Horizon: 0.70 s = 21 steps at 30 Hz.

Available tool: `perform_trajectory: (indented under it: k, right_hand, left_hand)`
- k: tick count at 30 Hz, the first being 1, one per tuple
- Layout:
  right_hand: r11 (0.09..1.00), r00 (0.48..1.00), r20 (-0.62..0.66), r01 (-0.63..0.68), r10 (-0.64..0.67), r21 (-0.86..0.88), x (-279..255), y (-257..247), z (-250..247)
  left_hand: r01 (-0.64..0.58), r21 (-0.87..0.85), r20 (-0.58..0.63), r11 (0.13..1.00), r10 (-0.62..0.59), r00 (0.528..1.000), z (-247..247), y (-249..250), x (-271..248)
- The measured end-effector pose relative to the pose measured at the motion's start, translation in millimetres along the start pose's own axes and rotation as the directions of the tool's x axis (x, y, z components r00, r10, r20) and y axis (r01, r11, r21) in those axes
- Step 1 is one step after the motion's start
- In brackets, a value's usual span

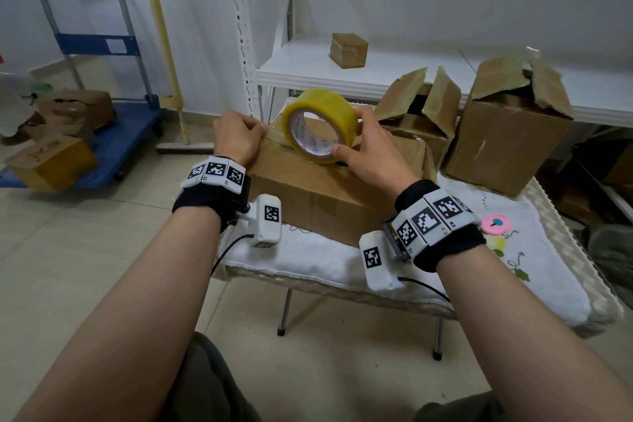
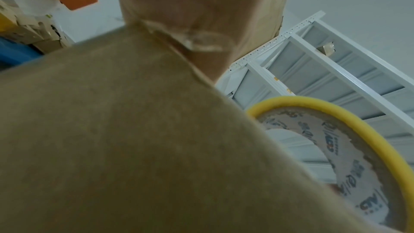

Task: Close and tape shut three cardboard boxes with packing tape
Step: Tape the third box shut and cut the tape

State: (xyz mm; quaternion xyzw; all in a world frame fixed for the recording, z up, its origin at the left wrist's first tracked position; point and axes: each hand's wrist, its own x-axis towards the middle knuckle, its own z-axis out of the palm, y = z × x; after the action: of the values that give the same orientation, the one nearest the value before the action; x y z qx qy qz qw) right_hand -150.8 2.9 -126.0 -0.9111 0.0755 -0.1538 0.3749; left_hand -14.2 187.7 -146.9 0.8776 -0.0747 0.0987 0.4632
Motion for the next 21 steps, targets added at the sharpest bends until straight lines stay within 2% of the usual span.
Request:
perform_trajectory:
  k: [12,21]
  right_hand:
    - [0.995,0.993,-0.112,0.041,-0.03,0.093,4.9,0.2,-0.3]
    - [1.0,0.989,-0.144,0.017,-0.014,0.026,-4.8,7.9,-24.7]
  left_hand:
    - [-0.094,0.116,-0.033,0.989,0.099,0.995,9.9,0.6,-8.9]
    - [-0.04,0.063,-0.018,0.997,0.041,0.999,10.8,-1.0,-4.0]
